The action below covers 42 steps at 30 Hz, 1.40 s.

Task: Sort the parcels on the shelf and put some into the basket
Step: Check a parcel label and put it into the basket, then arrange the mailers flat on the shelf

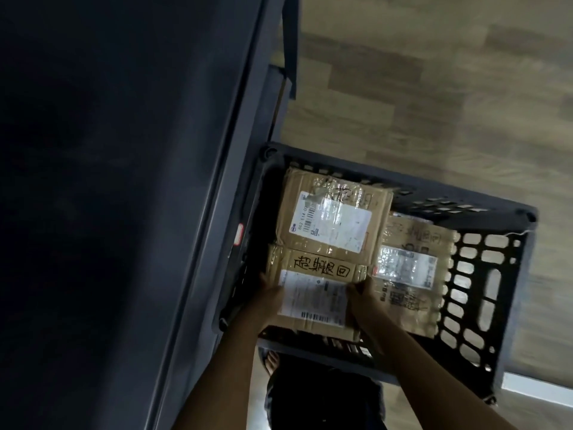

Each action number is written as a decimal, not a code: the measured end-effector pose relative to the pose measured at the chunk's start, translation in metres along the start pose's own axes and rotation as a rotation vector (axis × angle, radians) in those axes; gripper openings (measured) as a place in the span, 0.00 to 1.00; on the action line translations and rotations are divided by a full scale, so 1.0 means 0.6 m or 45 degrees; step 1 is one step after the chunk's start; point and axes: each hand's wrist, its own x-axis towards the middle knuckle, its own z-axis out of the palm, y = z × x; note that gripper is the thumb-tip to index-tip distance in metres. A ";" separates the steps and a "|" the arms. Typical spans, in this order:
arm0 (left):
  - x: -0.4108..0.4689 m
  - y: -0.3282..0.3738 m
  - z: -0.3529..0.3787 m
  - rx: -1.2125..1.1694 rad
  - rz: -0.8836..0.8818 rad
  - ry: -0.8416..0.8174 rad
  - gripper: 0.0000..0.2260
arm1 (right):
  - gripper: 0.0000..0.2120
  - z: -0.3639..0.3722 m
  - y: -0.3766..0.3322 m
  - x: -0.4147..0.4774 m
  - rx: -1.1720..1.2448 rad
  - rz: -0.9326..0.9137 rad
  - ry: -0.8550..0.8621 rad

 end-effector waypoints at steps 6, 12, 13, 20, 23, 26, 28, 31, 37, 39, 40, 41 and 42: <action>-0.039 -0.008 0.007 0.094 0.103 0.141 0.27 | 0.06 -0.011 0.000 -0.025 -0.025 -0.128 0.061; -0.147 -0.007 -0.006 0.285 0.257 0.272 0.32 | 0.18 -0.024 -0.026 -0.131 -0.467 -0.292 0.224; -0.168 -0.002 -0.011 0.298 0.259 0.273 0.31 | 0.19 -0.025 -0.036 -0.151 -0.620 -0.320 0.219; -0.403 0.059 -0.064 0.185 0.332 0.277 0.25 | 0.21 -0.009 -0.158 -0.381 -0.765 -0.470 0.081; -0.519 0.093 -0.094 0.163 0.379 0.248 0.16 | 0.15 -0.003 -0.212 -0.482 -0.858 -0.517 0.031; -0.629 0.131 -0.135 0.156 0.417 0.183 0.09 | 0.10 0.008 -0.261 -0.572 -1.011 -0.559 -0.046; -0.695 0.153 -0.168 0.225 0.466 0.218 0.09 | 0.09 0.017 -0.298 -0.628 -1.099 -0.661 -0.068; -0.785 0.174 -0.227 0.299 0.543 0.408 0.12 | 0.07 0.042 -0.367 -0.709 -1.242 -0.880 -0.069; -0.918 0.154 -0.343 0.288 0.573 0.702 0.16 | 0.09 0.100 -0.470 -0.837 -1.296 -1.132 -0.100; -0.942 0.131 -0.370 0.285 0.541 0.782 0.17 | 0.12 0.117 -0.482 -0.865 -1.284 -1.191 -0.125; -0.949 0.119 -0.383 0.273 0.516 0.828 0.17 | 0.13 0.125 -0.486 -0.875 -1.278 -1.217 -0.141; -0.953 0.107 -0.396 0.249 0.486 0.879 0.17 | 0.13 0.135 -0.490 -0.884 -1.288 -1.239 -0.157; -0.956 0.096 -0.409 0.230 0.457 0.928 0.17 | 0.13 0.144 -0.493 -0.890 -1.305 -1.259 -0.168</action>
